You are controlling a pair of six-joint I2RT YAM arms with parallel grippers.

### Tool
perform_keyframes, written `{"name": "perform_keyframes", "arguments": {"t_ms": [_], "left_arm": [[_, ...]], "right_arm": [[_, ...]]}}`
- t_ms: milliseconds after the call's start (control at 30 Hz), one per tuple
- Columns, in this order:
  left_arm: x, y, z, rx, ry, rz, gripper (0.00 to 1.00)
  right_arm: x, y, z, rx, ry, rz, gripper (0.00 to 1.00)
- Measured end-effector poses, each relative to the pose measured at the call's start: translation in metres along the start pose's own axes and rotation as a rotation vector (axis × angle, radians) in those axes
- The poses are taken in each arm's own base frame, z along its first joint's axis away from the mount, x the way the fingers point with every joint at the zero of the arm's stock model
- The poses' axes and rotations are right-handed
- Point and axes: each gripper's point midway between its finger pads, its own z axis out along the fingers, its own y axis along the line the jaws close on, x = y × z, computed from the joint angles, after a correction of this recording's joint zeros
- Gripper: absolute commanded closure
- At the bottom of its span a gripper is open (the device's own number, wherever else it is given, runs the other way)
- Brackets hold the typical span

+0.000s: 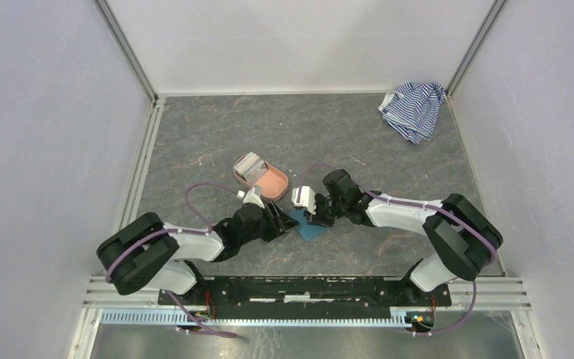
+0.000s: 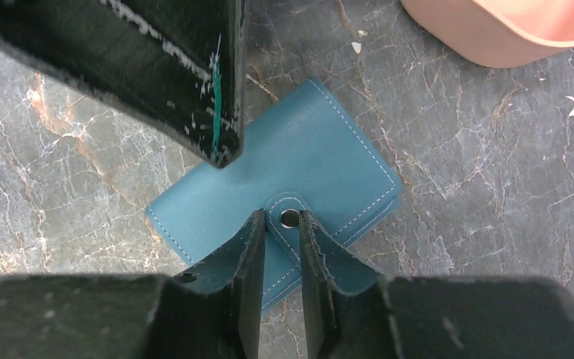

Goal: Put the credit cards into the card holder
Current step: Open the card holder at the center of the board.

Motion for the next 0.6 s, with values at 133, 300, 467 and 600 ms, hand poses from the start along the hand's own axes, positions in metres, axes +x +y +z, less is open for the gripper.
{"name": "perform_keyframes", "arguments": {"t_ms": [133, 300, 467, 600], "left_arm": [[0.003, -0.004, 0.007, -0.012, -0.006, 0.016, 0.46], [0.003, 0.0, 0.017, -0.058, -0.015, 0.026, 0.59], [-0.001, 0.002, 0.023, -0.086, -0.03, 0.028, 0.64], [-0.004, 0.003, 0.029, -0.1, -0.042, 0.03, 0.75]], "right_arm": [[-0.001, -0.001, 0.0, 0.004, -0.002, -0.002, 0.88], [-0.002, -0.003, 0.0, 0.009, -0.003, -0.004, 0.99], [-0.003, -0.004, -0.002, 0.008, -0.013, 0.0, 1.0], [-0.002, -0.005, -0.005, 0.003, -0.015, 0.014, 1.0]]}}
